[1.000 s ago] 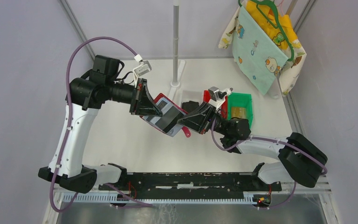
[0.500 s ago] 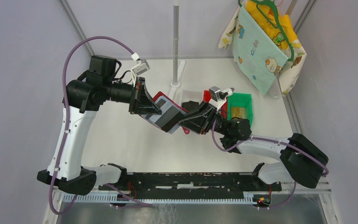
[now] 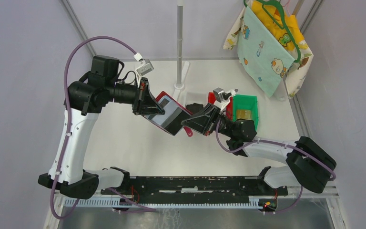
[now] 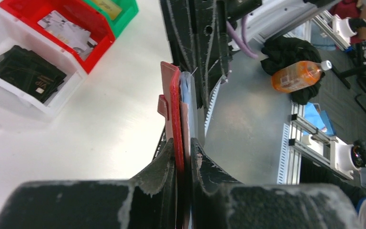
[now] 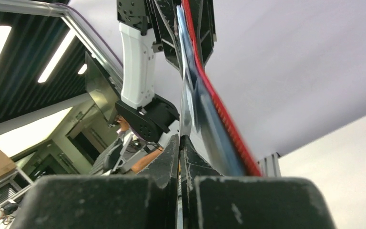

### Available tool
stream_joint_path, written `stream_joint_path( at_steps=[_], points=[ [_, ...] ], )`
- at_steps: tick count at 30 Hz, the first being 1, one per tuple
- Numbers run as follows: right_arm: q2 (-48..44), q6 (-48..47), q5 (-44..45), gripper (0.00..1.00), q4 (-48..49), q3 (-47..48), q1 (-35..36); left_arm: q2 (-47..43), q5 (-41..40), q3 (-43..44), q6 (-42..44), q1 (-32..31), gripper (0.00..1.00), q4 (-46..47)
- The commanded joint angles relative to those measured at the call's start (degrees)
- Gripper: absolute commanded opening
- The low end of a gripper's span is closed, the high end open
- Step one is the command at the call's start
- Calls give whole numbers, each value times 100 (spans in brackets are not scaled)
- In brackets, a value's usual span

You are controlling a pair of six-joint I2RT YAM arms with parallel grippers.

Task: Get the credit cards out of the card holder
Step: Remove the credit card from the card holder.

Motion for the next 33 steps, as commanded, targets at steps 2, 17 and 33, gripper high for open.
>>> stream_joint_path(
  at_steps=[2, 17, 33],
  points=[
    [-933, -293, -655, 0, -919, -331, -524, 160, -993, 365, 379, 26, 2, -88],
    [-1931, -2615, -1496, 0, -5813, 288, -1765, -174, -3101, -163, 1611, 27, 2, -55],
    [471, -5840, 497, 0, -9944, 3217, -1979, -420, -2207, -378, 2053, 22, 2, -379]
  ],
)
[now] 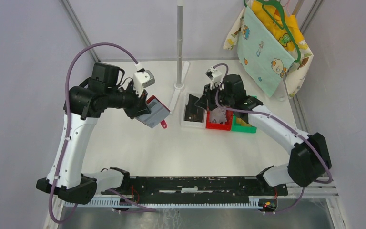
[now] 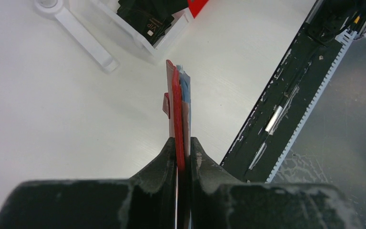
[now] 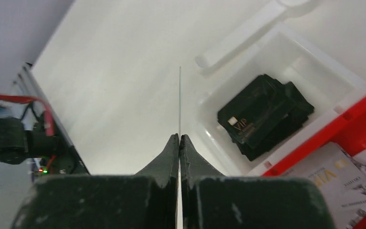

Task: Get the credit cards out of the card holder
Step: Place the credit card in the storage box.

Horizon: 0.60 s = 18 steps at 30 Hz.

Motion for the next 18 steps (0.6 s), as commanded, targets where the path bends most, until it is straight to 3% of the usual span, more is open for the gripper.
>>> stream_joint_path(
  at_steps=[1, 18],
  points=[
    [617, -817, 522, 0, -813, 619, -61, -210, 508, 5, 430, 20, 2, -38],
    [2376, -1077, 447, 0, -938, 1684, -74, -237, 990, -400, 921, 24, 2, -356]
  ],
)
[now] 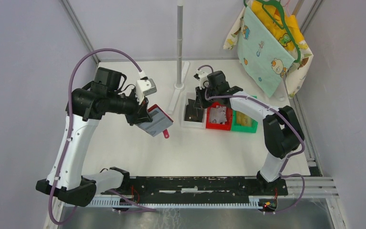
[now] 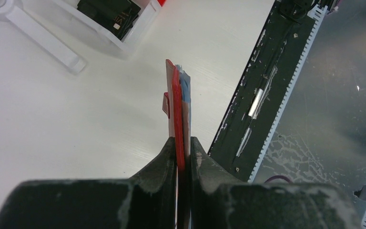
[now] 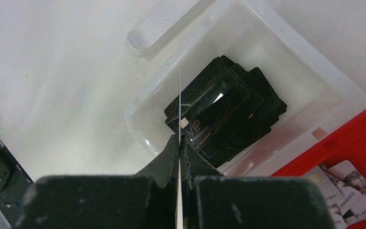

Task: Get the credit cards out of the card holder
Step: Place the credit card in the storage box.

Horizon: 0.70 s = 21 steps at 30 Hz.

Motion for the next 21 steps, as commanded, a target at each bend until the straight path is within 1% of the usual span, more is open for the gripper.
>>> stream_joint_path(
  at_steps=[1, 3, 6, 8, 11, 13, 15, 18, 21],
  points=[
    [231, -138, -83, 0, 113, 406, -14, -77, 367, -88, 436, 22, 2, -22],
    [288, -140, -12, 2, 139, 409, -17, -46, 396, -159, 466, 17, 2, -40],
    [212, -168, 182, 24, 135, 358, -9, -23, 433, -293, 594, 20, 2, -46],
    [3, -146, 300, 39, 182, 311, -10, -37, 369, -543, 707, 21, 2, 71],
    [-522, -67, 480, 59, 351, 170, -6, -42, 7, -1047, 811, 7, 2, 436],
    [-835, -49, 546, 74, 358, 167, -9, -32, -423, -1433, 884, 9, 2, 854],
    [-1106, -78, 592, 86, 299, 203, -4, 13, -848, -1870, 933, 8, 2, 1346],
    [-1495, -135, 787, 92, 102, 239, -9, 279, -1344, -2402, 1049, 2, 2, 1918],
    [-1962, -124, 966, 98, 79, 24, -16, 579, -1796, -2786, 1091, -9, 2, 2535]
  ],
)
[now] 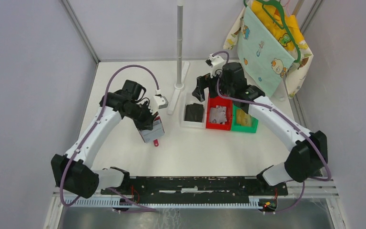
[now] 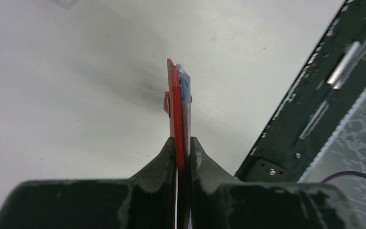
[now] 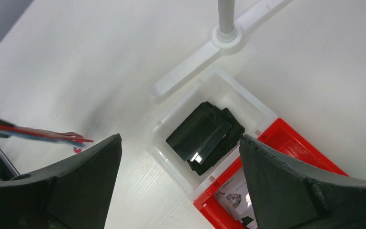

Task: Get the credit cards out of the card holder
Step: Place the credit card in the storage box, then place the card holder at the center of the board.

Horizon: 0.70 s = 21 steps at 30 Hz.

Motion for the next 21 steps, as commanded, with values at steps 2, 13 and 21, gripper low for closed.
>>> stream_joint_path(
  at_steps=[2, 13, 21],
  points=[
    [-877, -26, 477, 98, 76, -259, -11, 473, -1051, -552, 357, 0, 2, 1718],
    [-2000, 58, 1037, 98, 74, -1192, -38, 1347, -2123, -1071, 880, -12, 2, 3448],
    [-2410, 179, 1245, 98, 189, -1802, -85, 1671, -3079, -2063, 1068, -23, 2, 5442]
  ],
)
